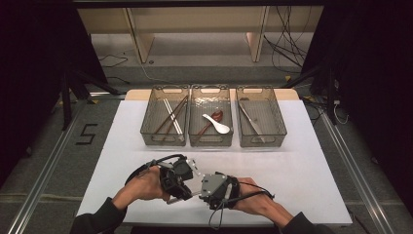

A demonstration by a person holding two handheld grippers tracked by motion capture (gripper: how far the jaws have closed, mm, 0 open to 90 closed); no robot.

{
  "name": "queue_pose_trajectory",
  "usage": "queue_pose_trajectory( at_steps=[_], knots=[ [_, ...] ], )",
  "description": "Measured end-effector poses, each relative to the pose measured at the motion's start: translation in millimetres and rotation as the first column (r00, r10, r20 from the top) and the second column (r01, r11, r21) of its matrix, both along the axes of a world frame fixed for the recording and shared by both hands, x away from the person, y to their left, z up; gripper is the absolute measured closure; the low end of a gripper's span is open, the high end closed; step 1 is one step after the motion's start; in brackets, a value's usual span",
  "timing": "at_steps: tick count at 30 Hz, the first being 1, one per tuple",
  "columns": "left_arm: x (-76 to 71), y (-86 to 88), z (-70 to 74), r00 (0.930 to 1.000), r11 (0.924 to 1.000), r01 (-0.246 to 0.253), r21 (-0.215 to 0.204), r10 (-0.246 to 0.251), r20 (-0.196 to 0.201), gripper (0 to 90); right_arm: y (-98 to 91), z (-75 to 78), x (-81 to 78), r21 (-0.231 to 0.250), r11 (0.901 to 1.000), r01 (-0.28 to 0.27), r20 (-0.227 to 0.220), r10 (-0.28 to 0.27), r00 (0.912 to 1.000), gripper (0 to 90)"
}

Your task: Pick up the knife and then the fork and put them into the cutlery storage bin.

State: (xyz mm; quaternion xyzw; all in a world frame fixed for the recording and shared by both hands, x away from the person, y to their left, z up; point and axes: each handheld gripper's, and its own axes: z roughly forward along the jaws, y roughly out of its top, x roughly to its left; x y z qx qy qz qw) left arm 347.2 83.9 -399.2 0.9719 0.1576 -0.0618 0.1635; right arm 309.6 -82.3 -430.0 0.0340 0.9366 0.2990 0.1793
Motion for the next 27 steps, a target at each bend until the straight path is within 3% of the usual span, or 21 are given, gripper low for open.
queue_pose_trajectory(
  at_steps=[14, 19, 20, 23, 27],
  knots=[
    [0.4, -3.8, 1.1, 0.9994, 0.9999, 0.0, -0.013, -0.001, -0.035, 80.8, 0.8, -4.9, -7.6, -0.093, 0.9933, -0.068, 0.069, 0.075, 0.9948, 78.4],
    [1.3, -4.6, 1.7, 0.999, 0.9999, 0.012, -0.012, -0.013, -0.042, 80.6, 0.7, -6.8, -9.8, -0.131, 0.985, -0.112, 0.113, 0.127, 0.9854, 84.4],
    [1.3, -4.5, 1.8, 0.999, 0.9998, 0.01, -0.015, -0.011, -0.043, 80.6, 0.8, -7.7, -11.2, -0.139, 0.9836, -0.115, 0.102, 0.129, 0.9863, 85.5],
    [1.9, -3.6, 1.2, 0.9985, 0.9998, 0.007, -0.02, -0.009, -0.054, 80.5, 1.4, -8.7, -11.4, -0.162, 0.9755, -0.15, 0.128, 0.171, 0.9769, 87.2],
    [2.9, -2.5, -0.7, 0.9977, 0.9988, -0.011, -0.048, 0.008, -0.068, 79.7, 0.3, -8.5, -11.3, -0.164, 0.9745, -0.154, 0.129, 0.176, 0.976, 87.9]
  ],
)
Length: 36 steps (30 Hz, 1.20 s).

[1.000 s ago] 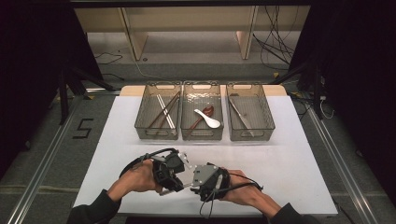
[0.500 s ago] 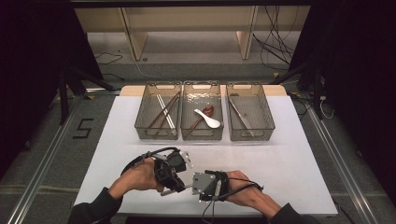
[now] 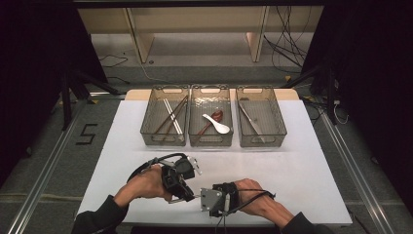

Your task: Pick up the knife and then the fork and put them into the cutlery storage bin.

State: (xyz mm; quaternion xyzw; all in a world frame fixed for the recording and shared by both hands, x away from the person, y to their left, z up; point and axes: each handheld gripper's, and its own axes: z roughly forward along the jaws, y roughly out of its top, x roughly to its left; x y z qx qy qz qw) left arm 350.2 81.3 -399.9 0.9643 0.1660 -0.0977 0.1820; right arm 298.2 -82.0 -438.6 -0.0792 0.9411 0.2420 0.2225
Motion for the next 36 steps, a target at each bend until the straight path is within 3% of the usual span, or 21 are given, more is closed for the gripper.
queue_pose_trajectory(
  at_steps=[7, 13, 15, 21, 27, 29, 33, 36],
  knots=[
    [5.9, 10.1, 3.7, 0.9981, 0.9979, -0.053, -0.038, 0.054, 0.029, 61.1, -5.0, 0.1, 2.9, -0.009, 0.9996, 0.028, 0.008, -0.028, 0.9996, 88.0],
    [9.6, 18.2, 8.7, 0.9894, 0.9872, -0.123, -0.102, 0.13, 0.065, 43.8, -10.8, 0.7, 9.3, -0.01, 0.9981, 0.06, 0.014, -0.06, 0.9981, 88.0],
    [10.8, 22.5, 10.0, 0.9848, 0.9827, -0.139, -0.123, 0.15, 0.088, 40.6, -12.9, 1.1, 11.4, -0.01, 0.9981, 0.061, 0.018, -0.061, 0.998, 88.0],
    [13.2, 36.0, 12.3, 0.9763, 0.9686, -0.168, -0.184, 0.189, 0.105, 36.1, -17.9, 1.3, 16.1, -0.015, 0.9958, 0.091, 0.021, -0.09, 0.9957, 87.9],
    [15.5, 48.1, 11.3, 0.9538, 0.9466, -0.216, -0.239, 0.257, 0.156, 29.0, -23.7, 2.2, 21.0, -0.007, 0.9926, 0.122, 0.029, -0.121, 0.9922, 87.9],
    [15.7, 51.5, 11.1, 0.9449, 0.935, -0.233, -0.268, 0.282, 0.166, 27.1, -25.2, 3.2, 22.3, -0.009, 0.9916, 0.129, 0.028, -0.128, 0.9913, 87.9],
    [15.7, 57.7, 10.9, 0.9334, 0.9163, -0.251, -0.312, 0.315, 0.173, 26.9, -28.1, 3.9, 25.2, -0.01, 0.9903, 0.139, 0.036, -0.138, 0.9897, 87.9],
    [14.9, 60.8, 9.0, 0.9258, 0.9085, -0.26, -0.328, 0.331, 0.183, 26.6, -30.1, 4.3, 26.2, -0.005, 0.9877, 0.157, 0.041, -0.156, 0.9869, 87.8]
  ],
)
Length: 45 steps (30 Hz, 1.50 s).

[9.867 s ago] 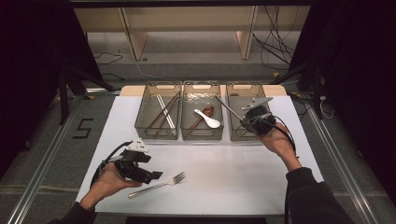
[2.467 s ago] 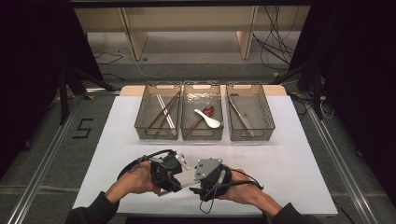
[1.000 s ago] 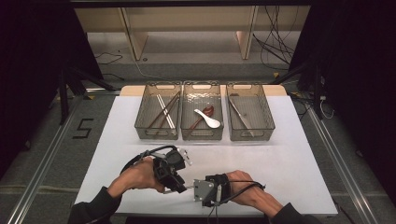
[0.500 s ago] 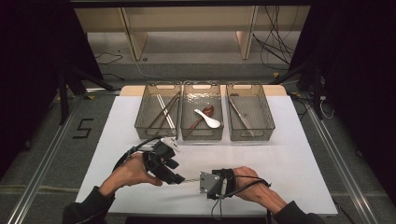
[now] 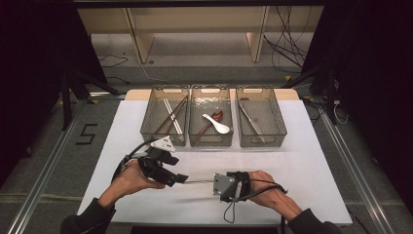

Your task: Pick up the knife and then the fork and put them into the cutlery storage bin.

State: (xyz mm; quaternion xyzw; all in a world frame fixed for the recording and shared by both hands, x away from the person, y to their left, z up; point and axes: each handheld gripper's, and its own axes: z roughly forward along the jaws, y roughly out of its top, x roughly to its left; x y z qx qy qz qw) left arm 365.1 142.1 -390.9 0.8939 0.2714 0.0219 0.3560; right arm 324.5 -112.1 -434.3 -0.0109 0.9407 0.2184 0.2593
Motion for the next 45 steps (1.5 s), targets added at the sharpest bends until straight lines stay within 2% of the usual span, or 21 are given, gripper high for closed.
queue_pose_trajectory(
  at_steps=[6, 9, 12, 13, 14, 19, 24, 28, 30, 32, 36, 42, 45],
  knots=[
    [-1.4, 8.8, -2.2, 0.9988, 0.9985, -0.037, -0.039, 0.039, 0.03, 25.0, -6.2, -0.6, 5.6, 0.001, 0.9996, 0.029, 0.005, -0.029, 0.9996, 87.8],
    [-2.1, 16.0, -1.7, 0.997, 0.9953, -0.058, -0.077, 0.062, 0.047, 24.7, -10.8, 0.5, 9.6, -0.013, 0.999, 0.044, 0.02, -0.043, 0.9988, 87.8],
    [-3.5, 21.9, -2.3, 0.994, 0.9901, -0.088, -0.109, 0.094, 0.056, 24.7, -15.6, 2.6, 12.5, 0.002, 0.9976, 0.07, 0.022, -0.07, 0.9973, 87.9],
    [-3.6, 23.7, -2.7, 0.9931, 0.9893, -0.093, -0.113, 0.1, 0.061, 24.7, -17.2, 3.5, 14.0, 0.007, 0.997, 0.077, 0.034, -0.077, 0.9965, 87.8],
    [-4.1, 25.0, -3.4, 0.9923, 0.9876, -0.1, -0.121, 0.108, 0.06, 24.7, -18.6, 4.2, 14.3, 0.012, 0.9951, 0.098, 0.022, -0.098, 0.9949, 87.9],
    [-6.7, 29.7, -8.3, 0.9901, 0.9839, -0.117, -0.135, 0.126, 0.062, 24.7, -27.4, 7.8, 21.6, 0.039, 0.99, 0.135, 0.025, -0.136, 0.9904, 87.8],
    [-8.6, 33.4, -12.9, 0.9865, 0.9794, -0.139, -0.147, 0.15, 0.066, 24.3, -36.2, 12.1, 28.3, 0.066, 0.9799, 0.188, 0.009, -0.189, 0.9819, 87.8],
    [-10.1, 38.5, -13.2, 0.9836, 0.9751, -0.148, -0.166, 0.162, 0.079, 24.1, -44.3, 15.6, 35.2, 0.115, 0.9643, 0.239, -0.013, -0.239, 0.971, 87.8],
    [-10.5, 40.9, -13.6, 0.9824, 0.9746, -0.152, -0.164, 0.168, 0.083, 24.2, -48.5, 17.5, 38.1, 0.128, 0.9564, 0.263, -0.021, -0.262, 0.9648, 87.8],
    [-11.1, 42.9, -14.1, 0.9806, 0.9719, -0.163, -0.17, 0.178, 0.081, 24.2, -52.7, 19.3, 41.4, 0.131, 0.9527, 0.274, -0.02, -0.274, 0.9615, 87.8],
    [-12.5, 46.6, -14.2, 0.9791, 0.9698, -0.17, -0.175, 0.186, 0.082, 24.2, -60.6, 22.5, 47.6, 0.164, 0.9366, 0.31, -0.034, -0.308, 0.9507, 87.8],
    [-13.9, 49.3, -14.9, 0.9786, 0.9704, -0.172, -0.17, 0.188, 0.084, 24.0, -71.3, 24.7, 55.7, 0.199, 0.9091, 0.366, -0.066, -0.36, 0.9306, 87.9],
    [-14.0, 50.6, -14.2, 0.9761, 0.9657, -0.181, -0.187, 0.199, 0.087, 24.0, -77.4, 25.6, 58.7, 0.214, 0.8945, 0.392, -0.084, -0.383, 0.9197, 87.9]
  ],
)
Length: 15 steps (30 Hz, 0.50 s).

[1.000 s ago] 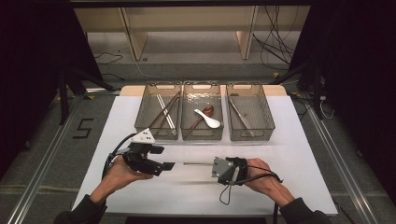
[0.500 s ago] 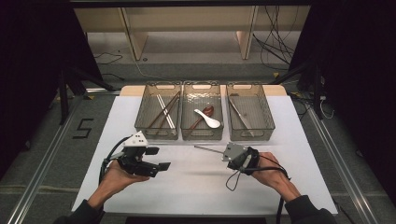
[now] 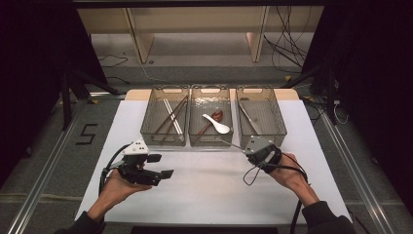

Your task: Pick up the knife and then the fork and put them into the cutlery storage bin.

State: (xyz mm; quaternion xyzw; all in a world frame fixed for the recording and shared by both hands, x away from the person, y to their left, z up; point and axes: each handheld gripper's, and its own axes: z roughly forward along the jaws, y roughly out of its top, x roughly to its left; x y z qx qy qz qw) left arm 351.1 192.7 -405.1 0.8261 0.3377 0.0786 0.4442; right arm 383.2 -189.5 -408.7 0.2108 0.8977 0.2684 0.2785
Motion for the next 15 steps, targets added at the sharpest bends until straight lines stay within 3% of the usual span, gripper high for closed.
queue_pose_trajectory(
  at_steps=[9, 15],
  knots=[
    [-0.9, 1.5, -0.6, 1.0, 1.0, -0.008, 0.003, 0.008, 0.001, 24.0, -18.2, 10.0, 12.1, 0.092, 0.991, 0.098, -0.037, -0.095, 0.9948, 87.8],
    [-1.6, 0.9, -1.8, 1.0, 1.0, -0.006, -0.001, 0.006, 0.001, 24.0, -32.9, 20.0, 28.5, 0.155, 0.9684, 0.195, -0.082, -0.185, 0.9794, 87.8]
  ],
)
